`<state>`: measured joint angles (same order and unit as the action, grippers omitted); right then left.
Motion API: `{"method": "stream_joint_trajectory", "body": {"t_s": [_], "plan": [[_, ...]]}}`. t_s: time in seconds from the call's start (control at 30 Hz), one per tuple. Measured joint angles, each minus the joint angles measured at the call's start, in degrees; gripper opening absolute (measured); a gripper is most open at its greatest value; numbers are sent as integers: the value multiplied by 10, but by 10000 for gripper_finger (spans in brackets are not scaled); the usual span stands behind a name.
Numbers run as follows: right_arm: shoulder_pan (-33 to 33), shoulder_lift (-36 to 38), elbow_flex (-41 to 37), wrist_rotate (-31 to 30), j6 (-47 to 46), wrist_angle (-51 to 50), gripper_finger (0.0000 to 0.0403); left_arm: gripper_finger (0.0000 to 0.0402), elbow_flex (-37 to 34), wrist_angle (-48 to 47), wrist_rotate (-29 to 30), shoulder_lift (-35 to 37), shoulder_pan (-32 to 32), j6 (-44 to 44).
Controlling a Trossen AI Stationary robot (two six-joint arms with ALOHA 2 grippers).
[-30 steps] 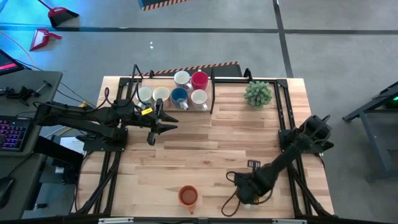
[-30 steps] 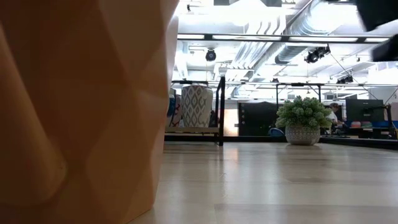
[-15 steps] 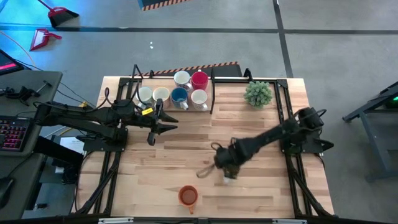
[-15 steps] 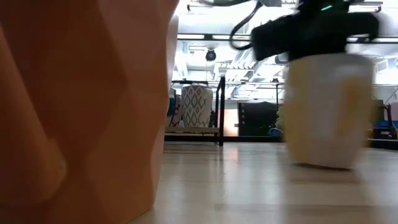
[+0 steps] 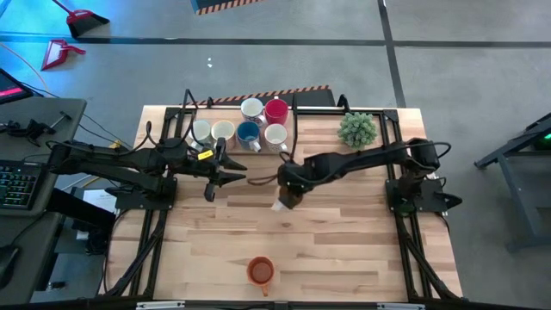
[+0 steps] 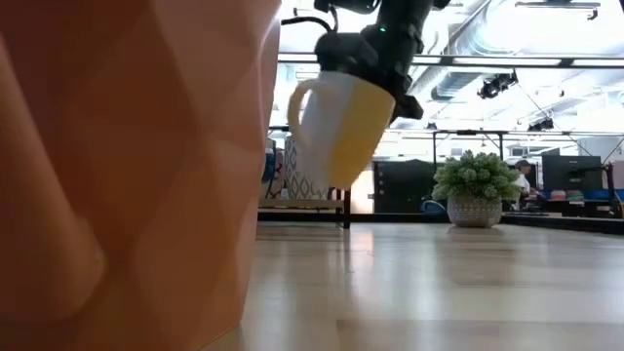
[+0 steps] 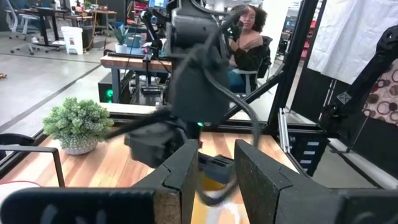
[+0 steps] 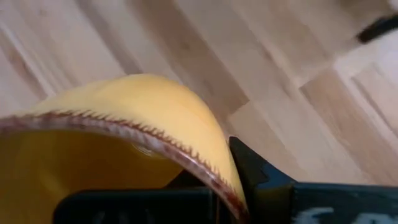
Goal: Place coffee mugs
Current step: Put the yellow mug on the shelf
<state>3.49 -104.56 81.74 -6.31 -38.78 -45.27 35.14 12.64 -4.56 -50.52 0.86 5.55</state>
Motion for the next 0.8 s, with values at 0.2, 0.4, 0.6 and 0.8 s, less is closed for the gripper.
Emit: {"method": "stream_joint_trajectory", "body": {"t_s": [0.2, 0.4, 0.6, 0.8], "plan": [[-13, 1, 7, 14, -95, -69, 0, 93, 0, -6, -5, 0, 0, 6], [-13, -11, 6, 17, -172, -88, 0, 93, 0, -8, -5, 0, 0, 23], [-13, -58, 5, 48, -201, -110, 0, 93, 0, -8, -5, 0, 0, 35], [-13, -72, 7, 54, -203, -98, 0, 93, 0, -10, -5, 0, 0, 48]]}}
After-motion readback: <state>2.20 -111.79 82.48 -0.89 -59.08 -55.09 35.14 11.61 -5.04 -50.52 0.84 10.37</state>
